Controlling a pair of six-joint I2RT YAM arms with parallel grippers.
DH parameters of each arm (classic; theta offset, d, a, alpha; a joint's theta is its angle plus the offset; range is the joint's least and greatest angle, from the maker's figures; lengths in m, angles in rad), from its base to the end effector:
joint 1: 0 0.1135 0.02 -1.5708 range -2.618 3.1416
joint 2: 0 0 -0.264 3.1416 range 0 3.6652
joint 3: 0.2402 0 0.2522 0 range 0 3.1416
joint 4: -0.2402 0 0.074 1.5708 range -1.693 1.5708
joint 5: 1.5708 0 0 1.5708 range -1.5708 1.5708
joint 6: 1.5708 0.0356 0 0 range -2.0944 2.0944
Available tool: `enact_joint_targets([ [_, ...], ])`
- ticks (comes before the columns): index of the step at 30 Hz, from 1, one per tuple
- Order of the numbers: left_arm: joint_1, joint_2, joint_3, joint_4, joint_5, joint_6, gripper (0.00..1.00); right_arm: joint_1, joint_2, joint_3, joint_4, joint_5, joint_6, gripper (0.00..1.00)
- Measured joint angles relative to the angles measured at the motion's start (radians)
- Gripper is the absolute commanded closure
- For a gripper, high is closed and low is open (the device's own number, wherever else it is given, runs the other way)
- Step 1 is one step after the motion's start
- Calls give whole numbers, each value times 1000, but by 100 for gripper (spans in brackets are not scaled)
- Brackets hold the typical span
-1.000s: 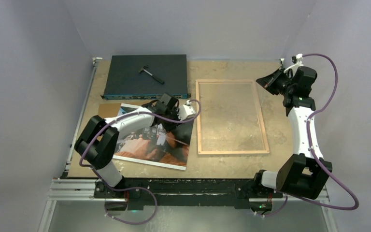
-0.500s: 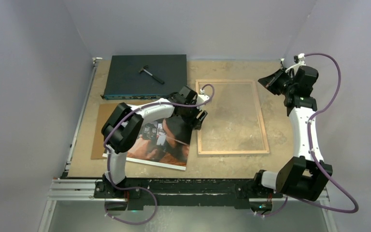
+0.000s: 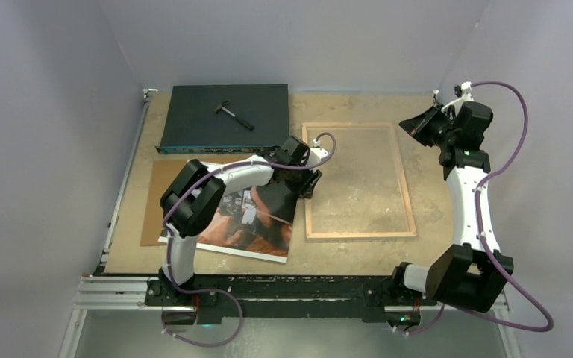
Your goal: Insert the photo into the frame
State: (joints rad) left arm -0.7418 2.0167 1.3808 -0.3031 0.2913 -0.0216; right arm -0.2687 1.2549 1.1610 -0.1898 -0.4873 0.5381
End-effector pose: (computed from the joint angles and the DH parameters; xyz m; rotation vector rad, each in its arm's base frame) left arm 0.3104 -0.2983 0.1672 1.0257 2.3729 -0.6659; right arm 0.2828 -0.0606 0.3717 0.4060 1.8238 0.6375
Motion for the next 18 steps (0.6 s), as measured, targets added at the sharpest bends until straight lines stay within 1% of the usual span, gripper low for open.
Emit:
enact_joint_targets([
  [3,-7,-21,-25,19,-20,19,66,0,0,0,0,-1,0,100],
  [6,-8,-33,-42,36,-33,48,66,0,0,0,0,-1,0,100],
  [7,-8,-35,-46,40,-34,58,65,0,0,0,0,-1,0,100],
  [9,-8,-37,-52,48,-33,67,54,0,0,0,0,-1,0,100],
  [11,-6,-38,-51,51,-33,67,46,0,0,0,0,-1,0,100],
  [12,-5,-38,-51,51,-34,62,43,0,0,0,-1,0,0,100],
  [18,6,-32,-38,19,-19,-39,41,0,0,0,-1,0,0,100],
])
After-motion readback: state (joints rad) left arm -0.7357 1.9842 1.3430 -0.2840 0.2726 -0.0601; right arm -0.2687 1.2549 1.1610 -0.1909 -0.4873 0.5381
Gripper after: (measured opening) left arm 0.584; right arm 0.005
